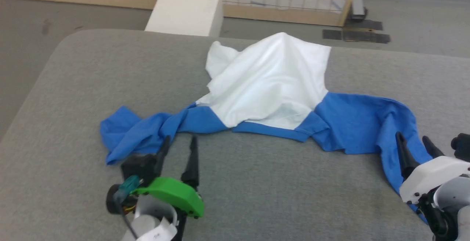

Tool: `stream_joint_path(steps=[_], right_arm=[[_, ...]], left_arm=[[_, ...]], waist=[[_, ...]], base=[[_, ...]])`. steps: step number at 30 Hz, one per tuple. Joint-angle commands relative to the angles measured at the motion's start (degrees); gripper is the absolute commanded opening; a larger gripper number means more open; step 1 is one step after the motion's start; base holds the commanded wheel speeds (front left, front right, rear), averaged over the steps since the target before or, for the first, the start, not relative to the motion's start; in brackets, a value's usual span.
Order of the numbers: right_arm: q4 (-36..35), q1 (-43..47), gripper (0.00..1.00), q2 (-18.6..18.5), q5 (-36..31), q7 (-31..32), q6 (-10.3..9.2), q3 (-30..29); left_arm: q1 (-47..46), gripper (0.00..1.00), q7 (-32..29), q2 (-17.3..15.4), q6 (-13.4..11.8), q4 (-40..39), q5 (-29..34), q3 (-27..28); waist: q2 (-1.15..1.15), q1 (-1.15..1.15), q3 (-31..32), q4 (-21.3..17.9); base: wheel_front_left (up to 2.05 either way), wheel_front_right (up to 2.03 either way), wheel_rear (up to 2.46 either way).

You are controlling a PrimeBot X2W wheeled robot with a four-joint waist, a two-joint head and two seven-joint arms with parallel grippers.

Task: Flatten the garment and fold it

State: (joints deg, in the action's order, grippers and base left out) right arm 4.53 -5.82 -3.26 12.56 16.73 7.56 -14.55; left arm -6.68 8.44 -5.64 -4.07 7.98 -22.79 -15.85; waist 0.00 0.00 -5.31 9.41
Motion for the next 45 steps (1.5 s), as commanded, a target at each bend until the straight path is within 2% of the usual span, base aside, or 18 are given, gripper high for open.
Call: stream_joint_path(steps=[1, 7, 11, 13, 17, 24, 29, 30, 31, 32, 39, 45], right_arm=[[-1.18, 0.32, 1.0, 0.17, -0.03, 0.39, -0.08, -0.22], [-3.66, -0.38, 1.0, 0.35, 0.06, 1.69, -0.08, -0.43], [-4.28, -1.37, 1.0, 0.36, 0.7, 1.8, -0.08, -0.55], [-4.38, -1.86, 1.0, 0.36, 1.02, 1.67, -0.08, -0.69], [-4.31, -2.54, 1.0, 0.37, 1.47, 1.3, -0.08, -0.86], [-3.85, -3.48, 1.0, 0.37, 1.85, 0.54, -0.08, -1.05], [-3.04, -4.35, 1.0, 0.37, 2.44, 0.24, -0.08, -0.24], [-2.93, -4.49, 1.0, 0.37, 2.49, 0.18, -0.08, -0.08], [-2.79, -4.65, 1.0, 0.38, 2.67, 0.1, -0.08, 0.12], [-2.69, -4.75, 1.0, 0.38, 2.69, 0.03, -0.08, 0.27], [-1.78, -4.14, 1.0, 0.38, 2.62, -0.41, -0.08, 0.35], [-0.1, -2.22, 1.0, 0.38, 2.26, -0.91, -0.08, -0.59]], left_arm=[[-2.11, 1.0, -2.28, -0.28, 0.96, 0.83, -0.41, -1.06], [-13.5, 1.0, -20.84, 0.21, 5.95, 8.08, -2.21, -7.68], [-21.02, 1.0, -31.66, 0.51, 7.61, 14.87, -2.25, -11.02], [-23.96, 1.0, -34.22, 0.61, 7.76, 17.88, -2.05, -11.6], [-28.57, 1.0, -35.86, 0.16, 6.83, 23.49, -0.57, -11.96], [-32.91, 1.0, -34.84, 0.04, 5.8, 30.0, 0.87, -12.37], [-33.97, 1.0, -36.95, 0.31, 6.29, 34.27, 1.82, -14.46], [-34.07, 0.62, -37.01, 0.42, 6.37, 34.74, 1.8, -14.68], [-34.11, 0.08, -37.35, 0.55, 6.56, 35.47, 1.82, -15.06], [-34.17, 0.0, -37.67, 0.69, 6.87, 36.06, 1.7, -15.39], [-34.34, 0.0, -37.9, 1.58, 8.56, 37.3, -1.4, -15.24], [-31.38, 0.0, -43.24, 2.22, 11.13, 33.46, -7.84, -17.24]], waist=[[0.0, 0.0, 0.82, -3.99], [0.0, 0.0, -1.63, -6.67], [0.0, 0.0, -3.87, -8.42], [0.0, 0.0, -5.06, -9.24], [0.0, 0.0, -7.37, -10.5], [0.0, 0.0, -9.84, -11.08], [0.0, 0.0, -10.0, -10.73], [0.0, 0.0, -9.99, -10.65], [0.0, 0.0, -9.96, -10.52], [0.0, 0.0, -9.95, -10.36], [0.0, 0.0, -8.9, -8.92], [0.0, 0.0, -5.85, -6.43]], base=[[0.0, 0.0, 0.0], [0.0, 0.0, 0.0], [0.0, 0.0, 0.0], [0.0, 0.0, 0.0], [0.0, 0.0, 0.0], [0.0, 0.0, 0.0], [0.0, 0.0, 0.0], [0.0, 0.0, 0.0], [0.0, 0.0, 0.0], [0.0, 0.0, 0.0], [0.0, 0.0, 0.0], [0.0, 0.0, 0.0]])
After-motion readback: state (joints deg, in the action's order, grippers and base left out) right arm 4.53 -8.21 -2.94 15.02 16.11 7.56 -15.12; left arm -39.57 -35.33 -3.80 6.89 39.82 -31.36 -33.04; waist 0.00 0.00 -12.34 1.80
